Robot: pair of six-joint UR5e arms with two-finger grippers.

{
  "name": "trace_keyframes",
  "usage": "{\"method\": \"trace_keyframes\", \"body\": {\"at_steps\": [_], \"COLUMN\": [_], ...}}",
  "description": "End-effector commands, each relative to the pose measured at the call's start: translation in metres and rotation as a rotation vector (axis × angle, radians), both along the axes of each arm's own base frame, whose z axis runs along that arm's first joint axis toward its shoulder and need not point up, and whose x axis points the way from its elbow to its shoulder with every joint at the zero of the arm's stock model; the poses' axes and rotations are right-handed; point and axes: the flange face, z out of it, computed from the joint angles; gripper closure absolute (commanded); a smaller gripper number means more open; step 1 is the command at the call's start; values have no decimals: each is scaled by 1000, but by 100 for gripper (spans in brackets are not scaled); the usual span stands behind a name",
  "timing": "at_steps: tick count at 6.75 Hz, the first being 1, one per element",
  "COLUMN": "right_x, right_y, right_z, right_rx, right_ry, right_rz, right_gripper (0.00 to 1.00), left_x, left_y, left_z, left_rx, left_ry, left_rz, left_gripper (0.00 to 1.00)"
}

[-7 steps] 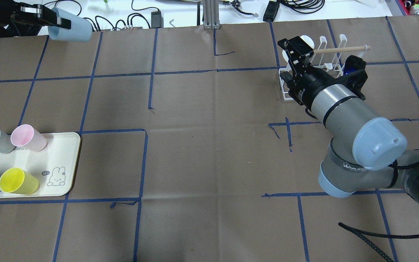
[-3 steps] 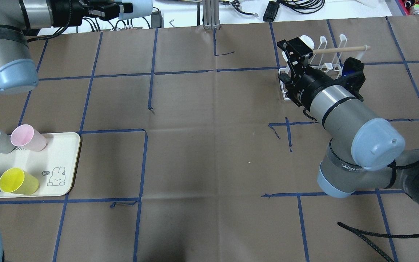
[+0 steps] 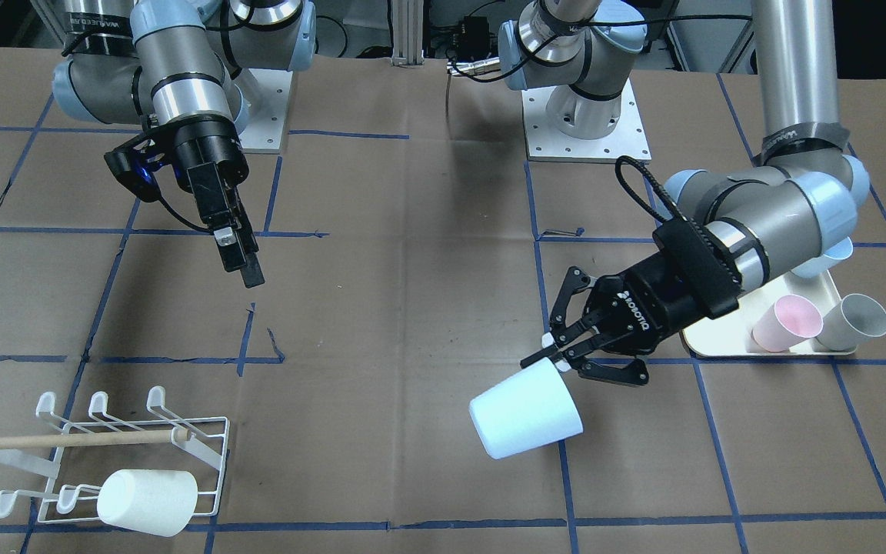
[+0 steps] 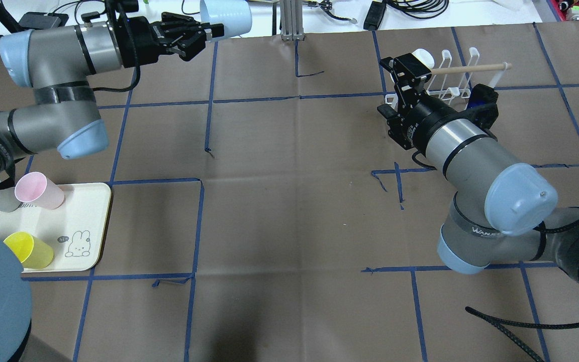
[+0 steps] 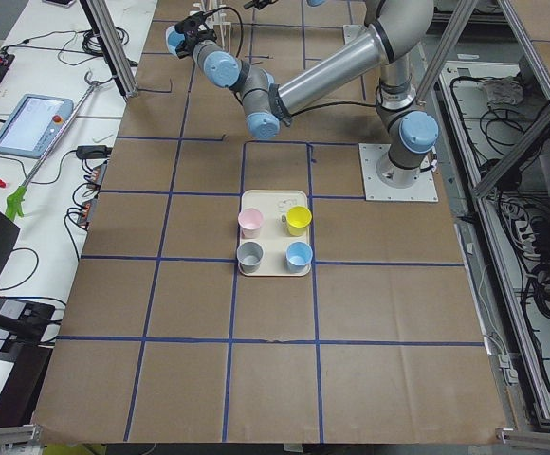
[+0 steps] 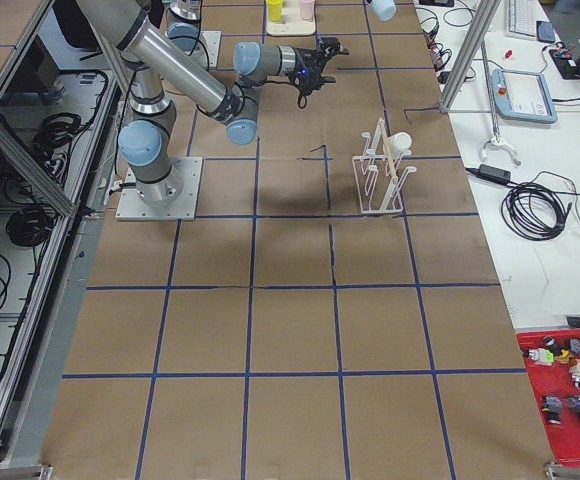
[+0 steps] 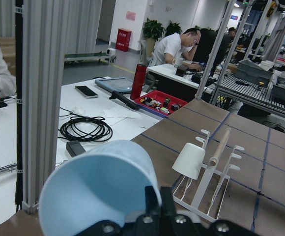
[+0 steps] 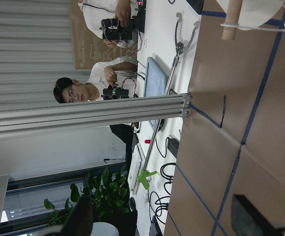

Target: Transfer IKEA cup to right arm and place on rack

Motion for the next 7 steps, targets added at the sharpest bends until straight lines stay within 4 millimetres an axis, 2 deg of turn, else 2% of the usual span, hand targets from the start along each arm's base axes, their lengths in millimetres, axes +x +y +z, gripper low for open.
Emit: {"method": "trace_keyframes", "body": {"at_steps": [1,3,4,5,6,7], "right_x": [5,11,18,43,63,75], "right_y": [-5,-5,-4,-3,-7,-14], "right_z": [-16,-17,-19,-16,-19,-20], "right_rx": [71,81,91,126,157,155], "right_ry": [-83,-86,-97,-168,-202,-201], "right_rz": [-17,0,15,37,58,81], "right_gripper": [0,0,0,0,0,0], "left_x": [-37,-47,-59,-74,-77,-77], "left_y": [58,69,73,77,76,76], "left_z": [-33,-33,-32,-32,-34,-35], "left_rx": [-30,-26,-28,-32,-31,-30], "left_ry": [29,67,68,56,42,42], "left_rz": [-24,2,-19,-27,-9,-9], "left_gripper": [96,96,96,96,95,95]}}
